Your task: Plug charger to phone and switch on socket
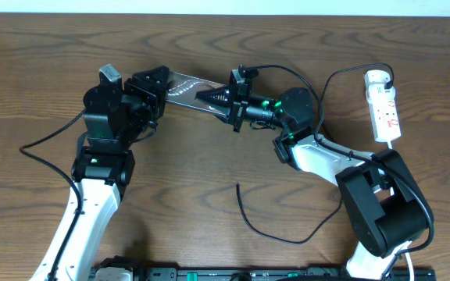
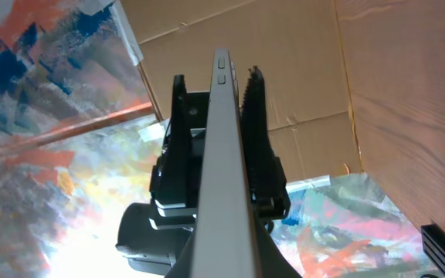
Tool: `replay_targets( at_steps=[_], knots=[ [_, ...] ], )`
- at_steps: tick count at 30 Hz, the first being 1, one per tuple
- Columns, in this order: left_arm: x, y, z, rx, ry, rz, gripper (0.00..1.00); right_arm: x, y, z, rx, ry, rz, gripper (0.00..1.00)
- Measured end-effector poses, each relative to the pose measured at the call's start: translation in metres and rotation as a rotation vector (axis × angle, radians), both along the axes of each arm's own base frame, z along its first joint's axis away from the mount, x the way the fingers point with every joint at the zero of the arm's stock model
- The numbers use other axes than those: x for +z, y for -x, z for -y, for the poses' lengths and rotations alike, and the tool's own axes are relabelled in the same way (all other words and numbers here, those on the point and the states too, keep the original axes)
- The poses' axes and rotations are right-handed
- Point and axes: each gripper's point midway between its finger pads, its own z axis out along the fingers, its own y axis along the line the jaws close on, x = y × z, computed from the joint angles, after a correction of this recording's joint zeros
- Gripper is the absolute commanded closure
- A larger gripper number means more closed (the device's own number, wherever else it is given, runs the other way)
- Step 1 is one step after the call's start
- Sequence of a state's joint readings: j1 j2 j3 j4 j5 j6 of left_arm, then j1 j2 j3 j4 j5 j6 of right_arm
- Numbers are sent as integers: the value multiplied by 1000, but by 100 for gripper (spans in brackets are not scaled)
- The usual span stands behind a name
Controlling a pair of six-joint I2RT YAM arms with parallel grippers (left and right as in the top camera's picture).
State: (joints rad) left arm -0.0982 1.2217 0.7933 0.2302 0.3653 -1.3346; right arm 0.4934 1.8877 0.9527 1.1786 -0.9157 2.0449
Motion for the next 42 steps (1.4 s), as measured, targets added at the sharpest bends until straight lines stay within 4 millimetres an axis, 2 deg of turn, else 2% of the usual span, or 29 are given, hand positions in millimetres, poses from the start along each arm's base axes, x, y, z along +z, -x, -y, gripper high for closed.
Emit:
replay_targets(
  at_steps=[10, 18, 25, 32, 42],
  knots=[
    [0, 0, 0, 0, -1, 0, 64, 0, 7, -6, 24, 2, 1, 98],
    [-4, -1, 0, -1, -5, -8, 73, 0, 7, -6, 22, 1, 1, 98],
    [-12, -4, 0, -2, -10, -27, 73, 0, 4, -5, 8, -1, -2, 98],
    [-12, -4, 1, -5, -8, -27, 73, 0, 4, -5, 6, -2, -2, 99],
    [-4, -6, 1, -6, -5, 7, 80, 0, 4, -5, 4, -2, 1, 98]
  ],
)
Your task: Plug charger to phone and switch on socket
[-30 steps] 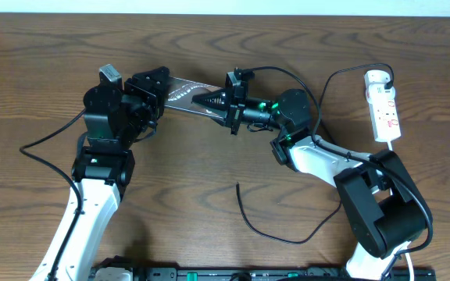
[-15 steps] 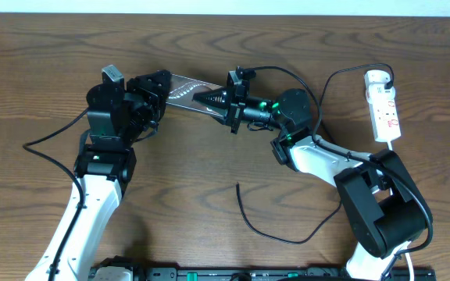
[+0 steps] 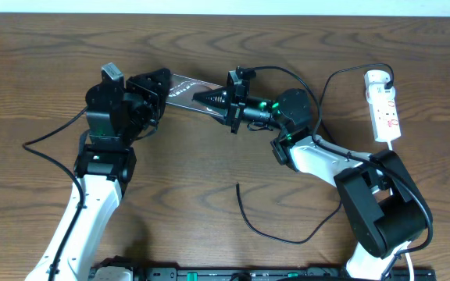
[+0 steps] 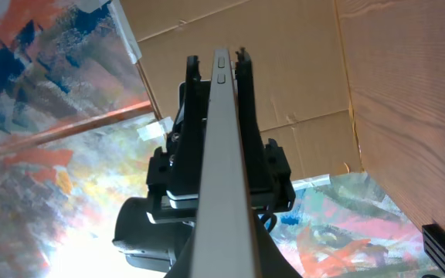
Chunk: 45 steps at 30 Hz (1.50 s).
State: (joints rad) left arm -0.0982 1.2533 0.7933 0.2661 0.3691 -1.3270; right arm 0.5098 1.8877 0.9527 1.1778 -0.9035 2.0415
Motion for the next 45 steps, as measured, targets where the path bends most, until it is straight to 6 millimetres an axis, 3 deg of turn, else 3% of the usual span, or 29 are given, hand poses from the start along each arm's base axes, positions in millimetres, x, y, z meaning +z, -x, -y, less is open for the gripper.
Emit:
replay_targets(
  at_steps=[12, 29, 35, 40, 44, 45],
  knots=[
    [-1, 0, 1, -4, 1, -3, 88, 0, 0, 0, -3, -1, 2, 98],
    [-1, 0, 1, -4, 1, -4, 92, 1, -1, 0, -5, -2, 1, 99],
    [-1, 0, 1, -5, 5, -4, 93, 1, -1, 0, -6, -3, 1, 94],
    [-1, 0, 1, -5, 4, -4, 93, 0, 0, 0, -2, -1, 1, 84],
    [-1, 0, -1, -1, 0, -4, 93, 1, 3, -2, 10, -2, 12, 65],
    [-2, -1, -1, 3, -1, -7, 93, 2, 5, -3, 14, -3, 13, 56]
  ],
)
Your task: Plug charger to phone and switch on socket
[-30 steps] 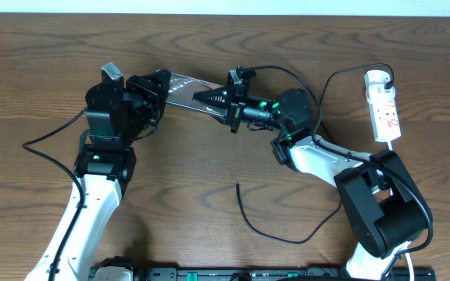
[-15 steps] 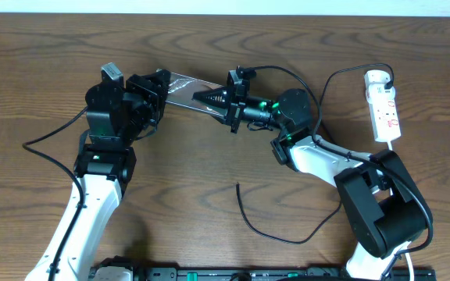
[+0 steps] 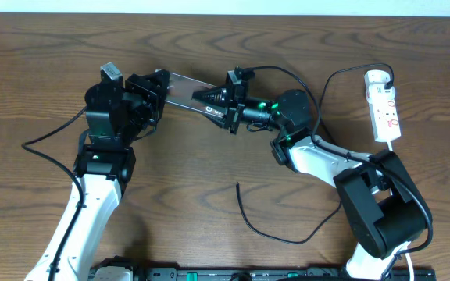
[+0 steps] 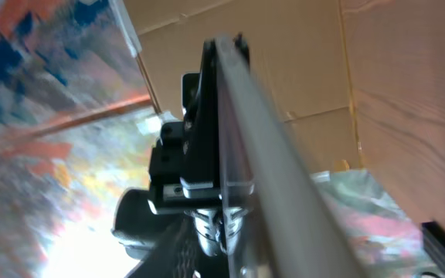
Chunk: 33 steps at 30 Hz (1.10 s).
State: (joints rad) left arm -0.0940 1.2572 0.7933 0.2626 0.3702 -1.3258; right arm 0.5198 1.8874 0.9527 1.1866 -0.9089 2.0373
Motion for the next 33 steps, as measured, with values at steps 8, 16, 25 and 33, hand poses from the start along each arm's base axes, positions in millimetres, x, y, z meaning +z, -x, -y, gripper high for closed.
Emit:
replay_targets(
  at_steps=[8, 16, 25, 33],
  knots=[
    [-3, -1, -1, 2, -12, -5, 93, 1, 4, -3, 14, 0, 9, 1],
    [-4, -1, -1, 0, -16, -4, 93, 0, 4, -3, 15, 0, 7, 1],
    [-3, -4, -23, 36, -9, -4, 93, 0, 5, -3, 19, 1, 8, 1],
    [-2, -6, -60, 80, 15, -4, 92, 0, 5, -3, 19, 3, 20, 1]
  ],
)
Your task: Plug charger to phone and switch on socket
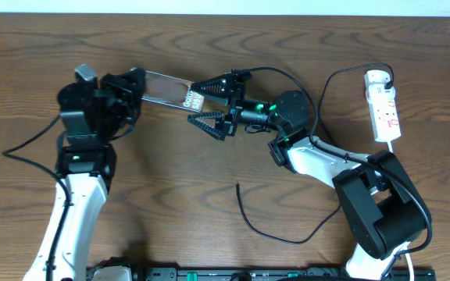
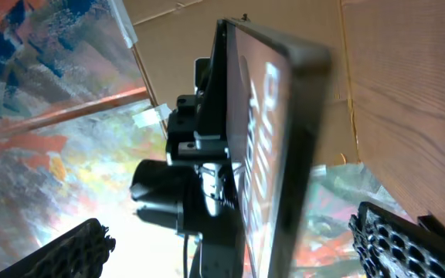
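The phone is held above the table, its left end clamped in my shut left gripper. Its right end lies between the spread fingers of my open right gripper, touching neither. In the right wrist view the phone shows its screen at an angle, with the left gripper behind it and my right gripper wide open, its fingertips at the frame's lower corners. The black charger cable lies loose on the table, its free end pointing up. The white socket strip lies at the far right.
A black cable trails from the left arm across the wooden table. Another black cable loops from the socket strip toward the right arm. A dark rail runs along the front edge.
My right gripper has opened and let go of the phone. The left arm has shifted left with the phone, which now shows its screen to the right wrist camera.
At first my right gripper held the phone edge-on, with the left gripper's fingers standing open around the far end. The left gripper then shut on it. Both held it as it tilted. Now only the left gripper holds it, further left.
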Tool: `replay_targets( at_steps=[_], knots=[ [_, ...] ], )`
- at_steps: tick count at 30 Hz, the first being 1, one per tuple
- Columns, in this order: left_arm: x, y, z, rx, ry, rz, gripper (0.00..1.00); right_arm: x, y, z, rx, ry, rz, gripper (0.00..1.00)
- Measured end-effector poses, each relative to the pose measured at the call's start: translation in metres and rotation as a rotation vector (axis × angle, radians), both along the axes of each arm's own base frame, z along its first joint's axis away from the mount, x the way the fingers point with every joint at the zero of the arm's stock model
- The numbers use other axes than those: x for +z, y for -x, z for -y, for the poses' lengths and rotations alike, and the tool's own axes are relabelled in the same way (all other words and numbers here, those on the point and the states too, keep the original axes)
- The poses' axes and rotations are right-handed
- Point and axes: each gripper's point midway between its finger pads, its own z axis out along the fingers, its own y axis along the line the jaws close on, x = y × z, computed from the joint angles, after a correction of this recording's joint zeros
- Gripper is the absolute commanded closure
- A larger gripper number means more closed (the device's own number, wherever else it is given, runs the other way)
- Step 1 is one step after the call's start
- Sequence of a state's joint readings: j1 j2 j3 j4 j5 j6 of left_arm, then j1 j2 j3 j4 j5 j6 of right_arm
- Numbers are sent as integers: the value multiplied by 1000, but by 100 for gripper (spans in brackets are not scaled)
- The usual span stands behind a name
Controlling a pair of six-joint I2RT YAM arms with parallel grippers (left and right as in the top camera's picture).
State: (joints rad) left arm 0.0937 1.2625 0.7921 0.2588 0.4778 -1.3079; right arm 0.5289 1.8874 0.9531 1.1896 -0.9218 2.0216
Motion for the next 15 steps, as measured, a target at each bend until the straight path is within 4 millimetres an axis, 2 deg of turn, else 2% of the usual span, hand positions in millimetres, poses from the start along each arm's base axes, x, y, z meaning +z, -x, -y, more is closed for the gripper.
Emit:
replay_targets(
  at_steps=[5, 8, 11, 15],
  knots=[
    [5, 3, -29, 3, 32, 17, 93, 0, -1, 1, -14, 9, 85, 1],
    [20, 7, -40, -35, 38, 85, 92, 0, -3, 4, -30, 20, 169, 1],
    [38, 13, -45, -104, 30, 167, 93, -1, -6, 9, -46, 34, 272, 1],
    [45, 24, -42, -203, 40, 199, 93, -13, -7, 11, -39, 84, 347, 1]
  ],
)
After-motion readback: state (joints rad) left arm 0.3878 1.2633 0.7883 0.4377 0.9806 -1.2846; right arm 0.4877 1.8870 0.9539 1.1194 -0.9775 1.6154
